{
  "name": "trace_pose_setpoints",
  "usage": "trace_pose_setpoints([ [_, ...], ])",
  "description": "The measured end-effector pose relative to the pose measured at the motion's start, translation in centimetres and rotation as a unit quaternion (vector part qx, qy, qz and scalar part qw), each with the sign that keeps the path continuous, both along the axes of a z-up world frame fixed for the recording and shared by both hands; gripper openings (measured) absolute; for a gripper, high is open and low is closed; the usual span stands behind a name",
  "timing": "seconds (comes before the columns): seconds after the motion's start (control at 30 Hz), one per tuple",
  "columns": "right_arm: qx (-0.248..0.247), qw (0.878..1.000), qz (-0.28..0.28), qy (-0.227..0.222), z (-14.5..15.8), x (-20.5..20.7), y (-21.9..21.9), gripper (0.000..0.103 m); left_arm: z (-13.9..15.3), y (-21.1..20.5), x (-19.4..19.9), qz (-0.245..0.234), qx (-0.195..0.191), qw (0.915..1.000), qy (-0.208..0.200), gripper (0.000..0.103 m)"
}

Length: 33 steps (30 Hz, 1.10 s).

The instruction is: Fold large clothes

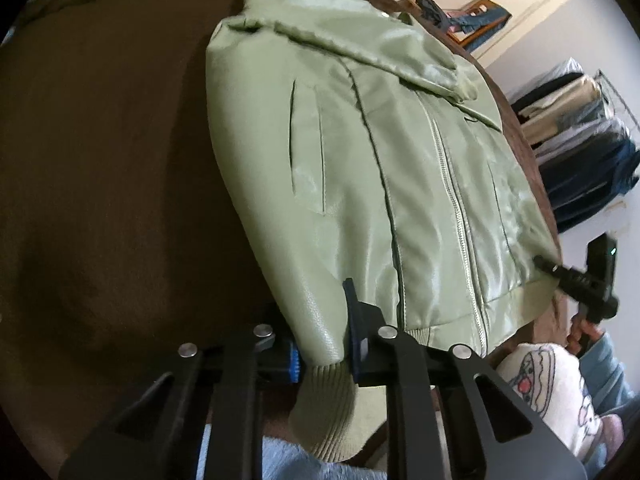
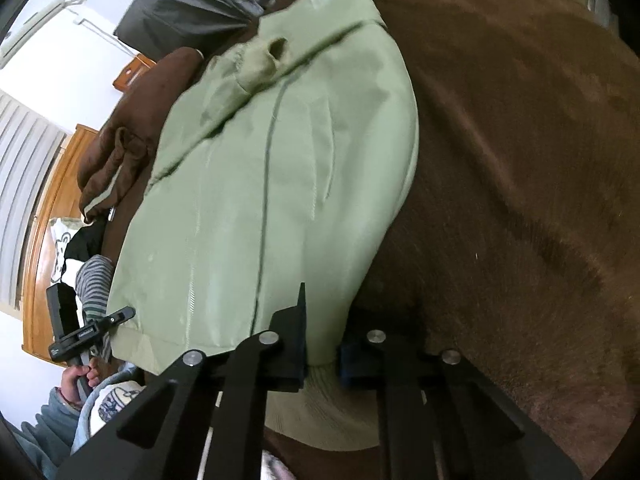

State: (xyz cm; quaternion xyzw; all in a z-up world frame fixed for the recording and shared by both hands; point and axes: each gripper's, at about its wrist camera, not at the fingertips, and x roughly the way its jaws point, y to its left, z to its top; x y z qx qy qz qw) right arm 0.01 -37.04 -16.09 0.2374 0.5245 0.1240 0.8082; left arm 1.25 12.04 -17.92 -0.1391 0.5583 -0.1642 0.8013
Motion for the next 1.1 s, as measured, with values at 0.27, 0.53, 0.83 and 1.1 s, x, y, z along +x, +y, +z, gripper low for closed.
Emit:
trace_pose_setpoints([
  [0.27, 0.001, 0.996, 0.070, -0.059, 5.5, -0.6, 2.4, 0.010, 5.1, -0.9, -0.4, -0.049, -0.007, 0.9970, -0.060, 0.017],
  [0.53, 0.007, 0.989, 0.075, -0.126, 12.7, -3.8, 2.9, 0.010, 11.0, 1.8, -2.2, -0.018, -0.038, 0.9930, -0.110, 0.017],
  [0.83, 0.000, 0.989, 0.039, -0.141, 14.9, -4.8, 1.7, 0.010, 13.4, 3.6, -1.9, 0.027, -0.046, 0.9881, -0.145, 0.017],
  [1.1, -0.014, 0.985, -0.006, -0.170, 16.4, 1.1, 0.9, 0.010, 16.2, 3.2, 5.0, 0.062, -0.045, 0.9792, -0.188, 0.018],
])
